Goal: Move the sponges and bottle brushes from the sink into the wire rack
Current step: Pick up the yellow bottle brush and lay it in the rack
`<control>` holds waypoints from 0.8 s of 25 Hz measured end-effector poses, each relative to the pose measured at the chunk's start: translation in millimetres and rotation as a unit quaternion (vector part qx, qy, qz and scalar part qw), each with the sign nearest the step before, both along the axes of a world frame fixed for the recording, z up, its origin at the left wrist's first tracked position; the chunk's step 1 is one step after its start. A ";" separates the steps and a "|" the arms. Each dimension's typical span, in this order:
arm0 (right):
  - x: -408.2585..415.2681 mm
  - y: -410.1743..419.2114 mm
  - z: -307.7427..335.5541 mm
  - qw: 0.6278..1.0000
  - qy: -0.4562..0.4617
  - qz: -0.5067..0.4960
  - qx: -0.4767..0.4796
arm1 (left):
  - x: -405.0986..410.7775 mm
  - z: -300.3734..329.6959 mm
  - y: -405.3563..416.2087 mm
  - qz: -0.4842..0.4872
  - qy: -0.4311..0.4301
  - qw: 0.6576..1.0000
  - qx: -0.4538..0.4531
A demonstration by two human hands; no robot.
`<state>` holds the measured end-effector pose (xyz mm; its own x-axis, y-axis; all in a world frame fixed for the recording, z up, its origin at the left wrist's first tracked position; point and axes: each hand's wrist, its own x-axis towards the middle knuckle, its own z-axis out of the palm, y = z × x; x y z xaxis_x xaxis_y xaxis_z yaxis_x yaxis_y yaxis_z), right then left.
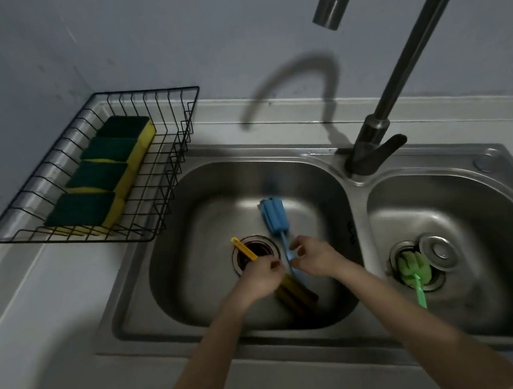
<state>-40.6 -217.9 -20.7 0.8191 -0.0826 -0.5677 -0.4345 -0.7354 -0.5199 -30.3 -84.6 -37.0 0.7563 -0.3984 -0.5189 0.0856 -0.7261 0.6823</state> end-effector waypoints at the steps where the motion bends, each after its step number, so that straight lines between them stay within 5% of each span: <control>1: -0.5 -0.8 -12.4 1.000 0.027 0.013 -0.002 | -1.5 -10.1 -4.4 0.008 0.032 0.999 0.017; 7: -1.9 4.8 -54.0 0.993 0.106 0.053 -0.015 | 2.8 -41.6 -24.3 0.088 0.134 0.985 0.060; 20: -7.5 10.2 -50.6 0.996 0.084 0.016 0.011 | 4.1 -43.1 -18.1 0.209 0.243 0.947 -0.029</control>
<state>-48.1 -207.7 -71.3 0.7138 -0.0446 -0.6990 -0.4943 -0.7391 -0.4576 -26.3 -102.7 -80.1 0.5322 -0.1562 -0.8321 0.6706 -0.5222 0.5269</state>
